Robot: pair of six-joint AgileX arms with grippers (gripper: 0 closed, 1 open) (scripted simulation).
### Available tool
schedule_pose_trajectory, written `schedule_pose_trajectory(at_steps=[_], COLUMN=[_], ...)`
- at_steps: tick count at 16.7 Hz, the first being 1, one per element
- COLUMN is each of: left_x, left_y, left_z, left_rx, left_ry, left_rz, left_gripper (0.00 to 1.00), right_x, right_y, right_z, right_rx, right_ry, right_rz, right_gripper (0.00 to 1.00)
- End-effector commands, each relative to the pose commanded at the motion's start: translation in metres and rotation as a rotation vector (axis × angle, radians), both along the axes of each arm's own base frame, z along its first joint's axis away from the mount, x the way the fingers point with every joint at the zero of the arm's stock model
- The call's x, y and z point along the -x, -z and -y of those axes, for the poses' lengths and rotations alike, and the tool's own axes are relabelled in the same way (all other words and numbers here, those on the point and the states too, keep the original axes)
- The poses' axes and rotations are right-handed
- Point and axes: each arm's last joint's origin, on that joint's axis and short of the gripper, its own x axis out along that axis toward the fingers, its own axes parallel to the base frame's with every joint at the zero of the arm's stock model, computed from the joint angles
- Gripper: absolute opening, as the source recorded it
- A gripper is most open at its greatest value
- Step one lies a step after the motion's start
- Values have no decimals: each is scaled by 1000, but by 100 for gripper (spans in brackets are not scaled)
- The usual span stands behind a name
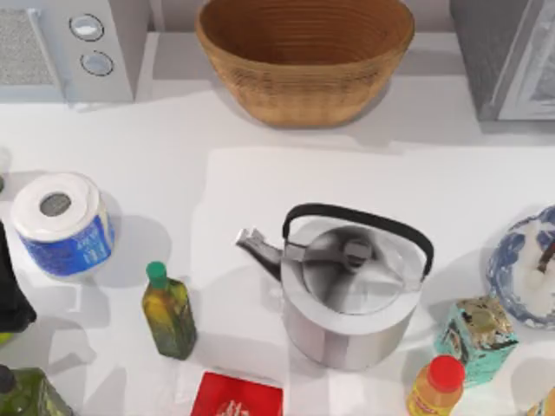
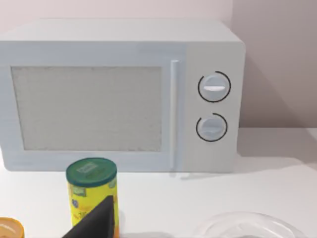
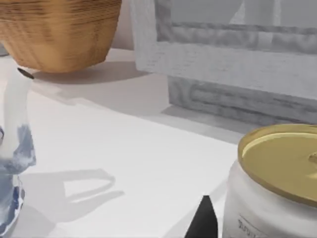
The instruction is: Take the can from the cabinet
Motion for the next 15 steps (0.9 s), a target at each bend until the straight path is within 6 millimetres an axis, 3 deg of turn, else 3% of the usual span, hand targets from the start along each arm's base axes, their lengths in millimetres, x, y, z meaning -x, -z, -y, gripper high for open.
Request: schedule_pose_trajectory(at_steps=[7, 11, 15], left_x=[0, 0, 0], left_y=[0, 0, 0], left_z=[0, 0, 0], left_rx=[0, 0, 0], left_ry=[0, 0, 0], left_rz=[0, 0, 0], left_gripper=[100, 100, 100], right_x=[-4, -4, -4], right_y=[1, 0, 0], right_z=[-22, -23, -23], right_rx=[38, 39, 39], right_ry=[-62, -65, -65], right_rz=[46, 47, 47], right_gripper=[0, 0, 30])
